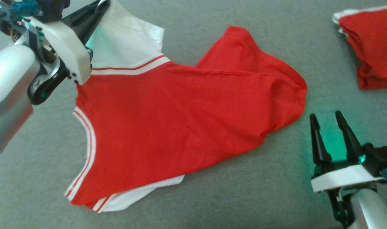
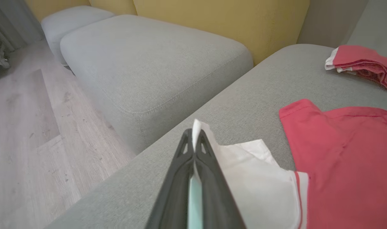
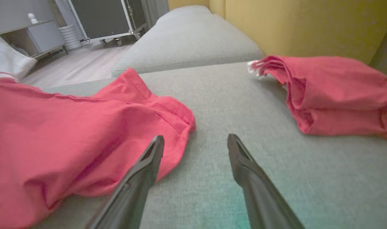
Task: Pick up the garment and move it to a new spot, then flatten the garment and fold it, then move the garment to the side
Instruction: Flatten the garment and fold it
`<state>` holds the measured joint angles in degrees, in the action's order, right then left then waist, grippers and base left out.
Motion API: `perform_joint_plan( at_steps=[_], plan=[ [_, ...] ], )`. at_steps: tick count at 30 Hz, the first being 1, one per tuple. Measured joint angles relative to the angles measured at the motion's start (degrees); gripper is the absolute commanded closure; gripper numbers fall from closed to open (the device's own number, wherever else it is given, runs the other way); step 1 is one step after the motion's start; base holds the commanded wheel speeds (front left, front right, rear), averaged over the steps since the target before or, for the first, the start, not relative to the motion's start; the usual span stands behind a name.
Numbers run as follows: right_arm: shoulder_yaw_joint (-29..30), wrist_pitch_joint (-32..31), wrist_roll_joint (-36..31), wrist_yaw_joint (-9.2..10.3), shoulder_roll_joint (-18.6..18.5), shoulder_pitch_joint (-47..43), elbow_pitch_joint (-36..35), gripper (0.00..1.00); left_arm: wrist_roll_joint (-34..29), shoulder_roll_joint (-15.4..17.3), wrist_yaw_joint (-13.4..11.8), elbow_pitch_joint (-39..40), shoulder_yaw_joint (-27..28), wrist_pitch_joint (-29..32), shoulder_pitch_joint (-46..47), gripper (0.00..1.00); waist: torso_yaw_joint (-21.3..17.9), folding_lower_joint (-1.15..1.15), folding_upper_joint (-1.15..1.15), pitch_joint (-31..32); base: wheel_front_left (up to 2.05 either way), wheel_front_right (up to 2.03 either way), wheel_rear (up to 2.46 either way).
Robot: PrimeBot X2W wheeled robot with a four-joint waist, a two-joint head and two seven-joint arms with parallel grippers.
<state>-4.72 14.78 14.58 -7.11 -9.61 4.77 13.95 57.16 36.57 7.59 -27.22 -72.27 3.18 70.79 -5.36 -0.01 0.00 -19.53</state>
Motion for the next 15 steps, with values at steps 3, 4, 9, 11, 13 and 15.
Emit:
perform_joint_plan(
  at_steps=[3,4,9,11,13,15],
  plan=[
    [2.2,0.0,3.6,0.0,-0.2,0.4,4.6,0.0,-0.1,0.6,0.0,3.1,0.0,-0.2,-0.3,1.0,2.9,0.0,0.0,2.2,0.0,0.0,0.0],
    [2.0,0.0,4.4,0.0,-0.5,0.8,5.6,0.0,-0.1,0.6,-0.1,3.9,-0.1,-0.2,-0.5,1.0,3.5,0.0,0.0,2.6,0.0,0.0,0.0],
    [-0.9,-1.1,9.0,0.0,-3.1,4.5,11.8,0.0,-0.1,0.6,-0.6,6.3,-0.5,-0.2,-1.0,1.0,6.0,0.0,0.0,4.5,0.0,0.0,0.0],
    [-2.5,-2.4,10.4,0.0,-4.0,6.6,13.2,0.0,-0.1,0.6,-1.1,7.0,-0.5,-0.1,-1.0,1.0,6.7,0.0,0.0,5.0,0.0,0.0,0.0],
    [-3.9,-3.5,11.4,0.0,-4.5,8.9,14.2,0.0,-0.1,0.6,-1.1,7.4,-0.5,0.1,-1.0,1.0,7.1,0.0,0.0,5.2,0.0,0.0,0.0],
    [-5.5,-5.1,13.5,0.0,-4.6,11.1,14.7,0.0,-0.1,0.7,-1.3,7.8,-0.6,0.4,-1.0,1.0,7.3,0.01,0.0,5.1,0.0,0.0,0.0]
  ],
)
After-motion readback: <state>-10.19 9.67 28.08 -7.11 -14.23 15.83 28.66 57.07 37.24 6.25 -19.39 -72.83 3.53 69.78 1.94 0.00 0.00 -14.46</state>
